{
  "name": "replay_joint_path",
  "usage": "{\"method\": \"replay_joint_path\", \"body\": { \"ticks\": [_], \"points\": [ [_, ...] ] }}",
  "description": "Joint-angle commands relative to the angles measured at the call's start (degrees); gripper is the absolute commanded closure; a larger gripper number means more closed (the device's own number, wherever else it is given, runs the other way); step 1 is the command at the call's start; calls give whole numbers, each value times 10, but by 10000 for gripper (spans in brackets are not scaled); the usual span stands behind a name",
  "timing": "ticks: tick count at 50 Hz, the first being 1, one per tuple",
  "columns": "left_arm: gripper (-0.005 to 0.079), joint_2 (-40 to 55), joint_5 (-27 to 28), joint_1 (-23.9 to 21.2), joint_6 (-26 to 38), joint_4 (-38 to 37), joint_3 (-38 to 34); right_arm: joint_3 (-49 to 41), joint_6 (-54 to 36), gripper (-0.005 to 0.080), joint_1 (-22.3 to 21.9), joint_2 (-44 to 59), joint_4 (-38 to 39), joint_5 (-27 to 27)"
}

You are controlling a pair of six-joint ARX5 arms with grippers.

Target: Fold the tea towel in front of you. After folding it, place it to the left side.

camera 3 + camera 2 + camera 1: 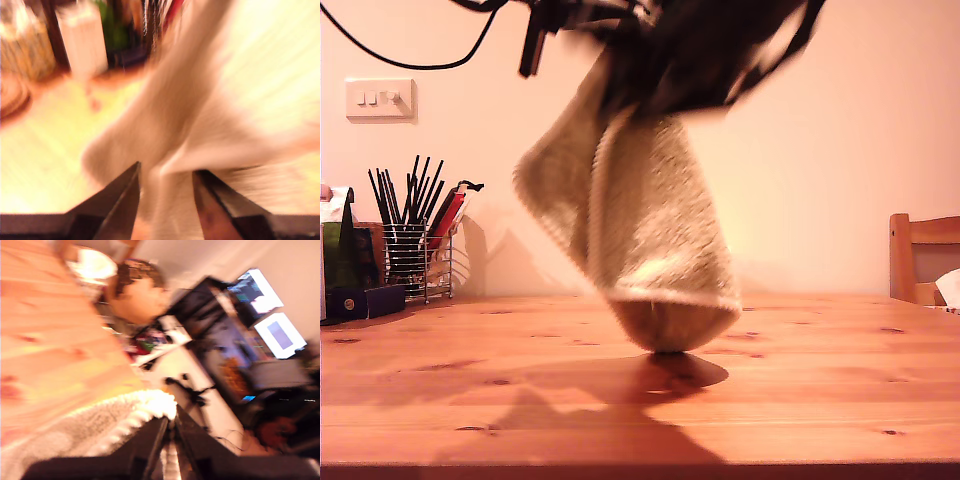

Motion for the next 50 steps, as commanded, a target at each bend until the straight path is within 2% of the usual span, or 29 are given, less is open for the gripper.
{"method": "replay_joint_path", "body": {
  "ticks": [1, 6, 14, 37, 40, 43, 45, 50],
  "points": [
    [762, -5, -3, 1, 19, 3, 6, -2, -1, 439, -1, -16, -14, 5],
    [762, -5, -8, 0, 26, -1, 6, -2, -17, 391, -1, -48, -33, 26],
    [762, -5, -9, -5, 28, -16, 6, 10, -48, 386, -1, -64, -46, 44],
    [762, -5, -9, -47, 9, 8, 6, 39, -75, 407, 0, -63, -102, 9],
    [762, -5, -9, -48, 5, 9, 6, 39, -75, 408, 3, -63, -110, 21],
    [762, -5, -8, -48, 3, 5, 6, 39, -75, 436, 4, -63, -111, 29],
    [762, -5, -6, -48, 3, 3, 6, 39, -75, 486, 4, -63, -110, 34],
    [762, -5, 7, -48, 3, 0, 6, 39, -84, 676, 4, -63, -115, 40]
  ]
}}
